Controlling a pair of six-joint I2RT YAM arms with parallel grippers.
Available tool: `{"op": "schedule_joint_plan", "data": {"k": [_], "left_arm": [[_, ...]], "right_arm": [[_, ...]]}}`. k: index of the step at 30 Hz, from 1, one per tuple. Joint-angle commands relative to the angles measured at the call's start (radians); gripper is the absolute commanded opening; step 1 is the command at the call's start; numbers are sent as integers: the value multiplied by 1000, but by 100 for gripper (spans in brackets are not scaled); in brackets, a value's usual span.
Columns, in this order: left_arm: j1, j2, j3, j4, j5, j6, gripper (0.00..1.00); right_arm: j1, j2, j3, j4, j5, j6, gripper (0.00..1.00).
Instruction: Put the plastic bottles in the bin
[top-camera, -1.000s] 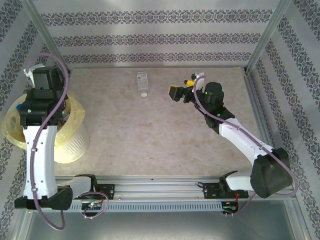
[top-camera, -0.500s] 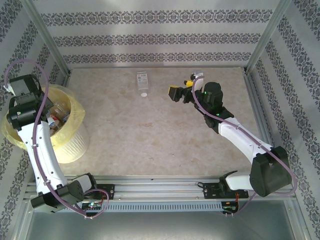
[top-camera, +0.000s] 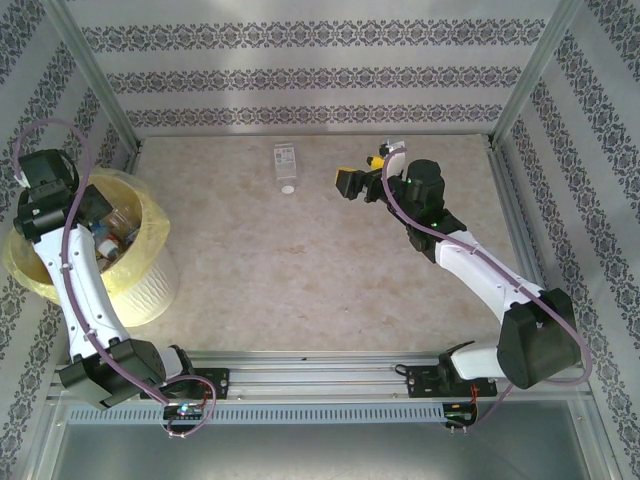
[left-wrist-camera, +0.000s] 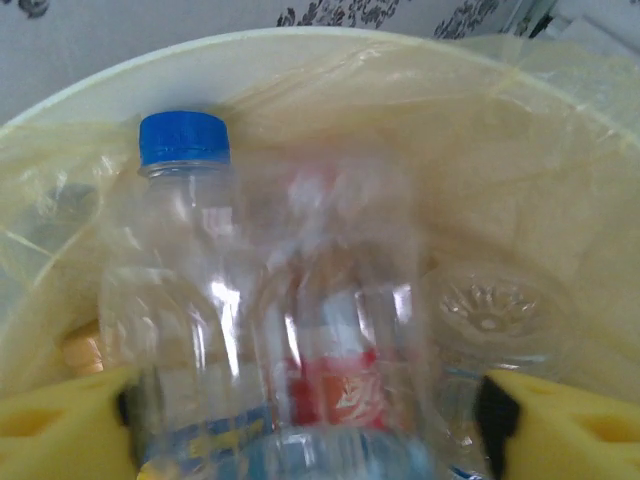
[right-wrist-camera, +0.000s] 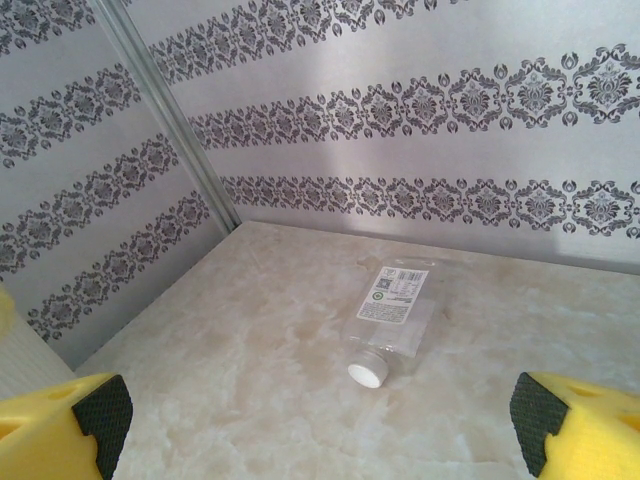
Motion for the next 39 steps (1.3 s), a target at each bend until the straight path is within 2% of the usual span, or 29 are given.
{"op": "schedule_joint_plan", "data": {"k": [1, 4, 7, 11, 16, 19, 25, 34, 39], "left_arm": [[13, -1, 35, -19, 36, -4, 94], [11, -9, 81, -42, 111, -26, 97], [11, -27, 104, -30, 234, -56, 97], [8, -35, 81, 20, 460, -113, 98], [6, -46, -7, 71, 526, -176, 98], [3, -58, -89, 105, 612, -214, 97], [0, -76, -152, 80, 505, -211, 97], [-7, -74, -5, 60, 534, -209, 97], [-74, -107, 50, 69, 510, -229, 100]], "right_arm": [[12, -7, 20, 13, -16, -17, 98], [12, -10, 21, 10, -16, -20, 98], [13, -10, 21, 10, -15, -17, 98], [17, -4, 21, 10, -18, -8, 98], [24, -5, 24, 7, -19, -8, 98], [25, -6, 26, 0, -17, -11, 98], [33, -4, 34, -8, -17, -11, 98], [42, -9, 40, -17, 12, -9, 98], [43, -29, 19, -4, 64, 14, 98]]}}
